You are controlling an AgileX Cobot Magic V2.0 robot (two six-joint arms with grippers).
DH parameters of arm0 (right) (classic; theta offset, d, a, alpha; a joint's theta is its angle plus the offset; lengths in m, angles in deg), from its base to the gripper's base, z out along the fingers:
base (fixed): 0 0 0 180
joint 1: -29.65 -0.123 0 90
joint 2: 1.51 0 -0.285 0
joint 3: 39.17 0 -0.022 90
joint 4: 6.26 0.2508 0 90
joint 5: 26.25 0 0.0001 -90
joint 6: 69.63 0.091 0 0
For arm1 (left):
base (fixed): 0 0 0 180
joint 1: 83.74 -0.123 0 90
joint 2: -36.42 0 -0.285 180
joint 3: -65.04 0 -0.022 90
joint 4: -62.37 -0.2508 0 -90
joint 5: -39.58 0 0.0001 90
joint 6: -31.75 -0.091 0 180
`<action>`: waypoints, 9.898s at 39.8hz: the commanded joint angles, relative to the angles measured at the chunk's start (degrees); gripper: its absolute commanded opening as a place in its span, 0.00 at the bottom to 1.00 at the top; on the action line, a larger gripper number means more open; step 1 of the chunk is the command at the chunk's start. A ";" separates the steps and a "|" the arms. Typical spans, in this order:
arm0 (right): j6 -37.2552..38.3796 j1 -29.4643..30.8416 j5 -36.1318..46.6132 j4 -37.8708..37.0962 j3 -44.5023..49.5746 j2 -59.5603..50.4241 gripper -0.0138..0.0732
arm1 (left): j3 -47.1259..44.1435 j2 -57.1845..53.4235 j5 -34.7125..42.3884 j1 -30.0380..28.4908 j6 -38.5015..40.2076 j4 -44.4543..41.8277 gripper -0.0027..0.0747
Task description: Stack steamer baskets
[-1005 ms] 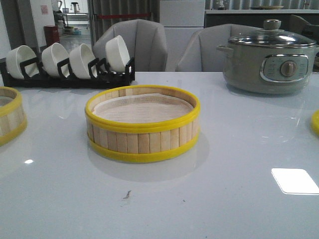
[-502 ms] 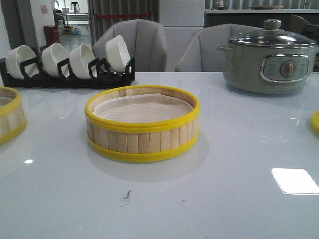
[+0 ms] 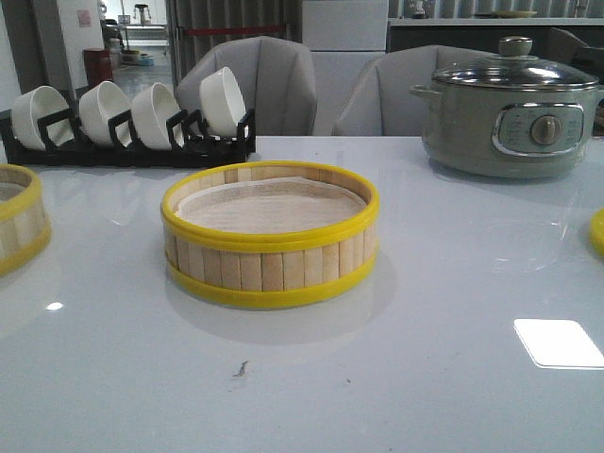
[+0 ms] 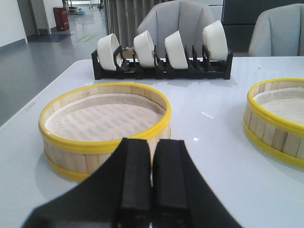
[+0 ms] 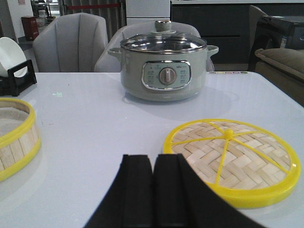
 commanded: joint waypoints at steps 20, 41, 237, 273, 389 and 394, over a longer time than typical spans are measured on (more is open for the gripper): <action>-0.54 -0.14 4.85 0.00 -0.82 -1.22 0.19 | -0.11 -0.70 4.46 0.43 0.09 -0.08 0.14; -0.54 -0.14 4.85 0.00 -0.82 -1.22 0.19 | 25.87 25.39 -10.33 4.12 0.33 -0.57 0.14; 7.69 -0.14 -21.96 -3.22 -44.24 48.50 0.62 | 62.33 85.27 -14.23 4.66 -5.71 2.83 0.62; 7.69 -0.14 -21.21 -3.22 -44.24 48.50 0.62 | 72.36 107.70 -15.62 4.45 -5.48 2.29 0.46; 7.79 -0.14 -20.42 -2.57 -44.24 48.50 0.62 | 95.64 112.25 -18.95 42.35 -5.69 9.56 0.15; 7.79 -0.14 -20.42 -2.57 -44.24 48.50 0.62 | 96.88 112.25 -19.67 42.35 -5.69 9.00 0.18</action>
